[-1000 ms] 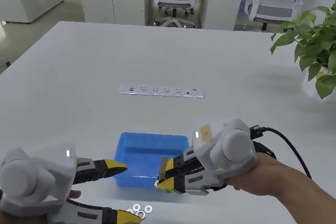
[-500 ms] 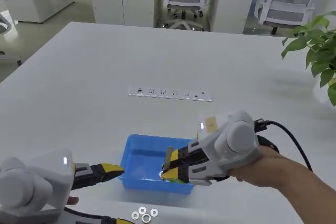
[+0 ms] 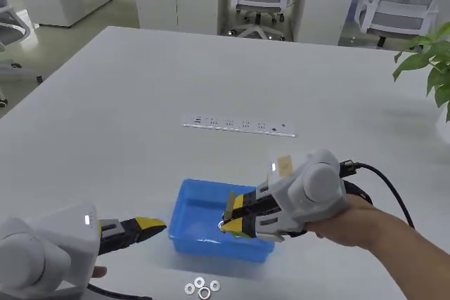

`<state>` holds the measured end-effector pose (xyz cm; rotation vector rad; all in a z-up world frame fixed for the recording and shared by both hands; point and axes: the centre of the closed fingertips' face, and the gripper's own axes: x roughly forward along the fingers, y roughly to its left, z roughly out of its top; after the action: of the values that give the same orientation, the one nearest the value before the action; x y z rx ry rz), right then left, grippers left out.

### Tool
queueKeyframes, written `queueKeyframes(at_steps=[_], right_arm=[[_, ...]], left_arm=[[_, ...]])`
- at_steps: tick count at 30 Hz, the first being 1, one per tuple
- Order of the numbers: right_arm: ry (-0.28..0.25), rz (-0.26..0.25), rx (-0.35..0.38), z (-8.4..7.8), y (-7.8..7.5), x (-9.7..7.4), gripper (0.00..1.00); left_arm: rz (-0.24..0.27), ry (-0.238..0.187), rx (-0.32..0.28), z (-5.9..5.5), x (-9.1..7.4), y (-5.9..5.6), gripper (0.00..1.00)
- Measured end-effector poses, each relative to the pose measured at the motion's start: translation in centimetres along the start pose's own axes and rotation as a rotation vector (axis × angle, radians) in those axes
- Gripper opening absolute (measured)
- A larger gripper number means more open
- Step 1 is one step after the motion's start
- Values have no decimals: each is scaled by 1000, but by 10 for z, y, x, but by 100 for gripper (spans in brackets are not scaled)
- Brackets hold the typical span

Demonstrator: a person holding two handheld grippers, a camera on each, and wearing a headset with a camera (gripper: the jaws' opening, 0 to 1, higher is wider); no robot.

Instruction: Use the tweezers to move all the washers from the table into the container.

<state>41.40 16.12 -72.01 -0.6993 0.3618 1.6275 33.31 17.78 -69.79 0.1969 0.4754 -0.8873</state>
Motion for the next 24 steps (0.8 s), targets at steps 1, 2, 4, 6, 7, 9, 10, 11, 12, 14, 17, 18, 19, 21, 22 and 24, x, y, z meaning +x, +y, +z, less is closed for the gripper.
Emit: queueKeyframes(at_steps=[1, 2, 4, 6, 7, 9, 10, 11, 12, 14, 17, 18, 19, 21, 22, 24], right_arm=[[-2, 2, -1, -1, -1, 2, 9], [-1, 1, -5, -1, -2, 3, 9], [-3, 4, -1, -3, -4, 7, 9], [-3, 6, -3, -5, -6, 11, 9], [-1, 8, -3, -6, -7, 12, 9], [0, 11, -5, -8, -8, 16, 9], [1, 11, -5, -9, -9, 17, 9], [5, 12, -6, -11, -10, 19, 9], [7, 10, -8, -12, -11, 20, 9], [7, 17, -4, -14, -12, 23, 9], [4, 22, -6, -15, -14, 27, 9], [3, 24, -6, -16, -14, 28, 9], [4, 25, -9, -16, -14, 29, 9], [5, 26, -6, -18, -16, 33, 9], [4, 27, -6, -18, -16, 33, 9], [4, 31, -5, -19, -15, 36, 9]], left_arm=[[3, -2, -2, -1, -1, 1, 81], [5, -2, -3, -1, -1, 2, 82], [11, -1, -2, -1, -2, 3, 82], [12, 2, -6, -2, -3, 4, 82], [14, 2, -5, -1, -3, 4, 82], [15, 2, -8, 0, -3, 4, 83], [17, 1, -7, 0, -3, 4, 83], [19, 2, -8, 1, -3, 4, 83], [19, 3, -9, 1, -4, 4, 83], [21, 2, -11, 1, -4, 5, 83], [22, 5, -11, -3, -7, 9, 82], [23, 6, -12, -3, -7, 10, 82], [23, 6, -12, -4, -7, 11, 82], [25, 7, -11, -5, -9, 14, 82], [26, 8, -10, -5, -9, 15, 82], [28, 7, -10, -4, -9, 16, 82]])
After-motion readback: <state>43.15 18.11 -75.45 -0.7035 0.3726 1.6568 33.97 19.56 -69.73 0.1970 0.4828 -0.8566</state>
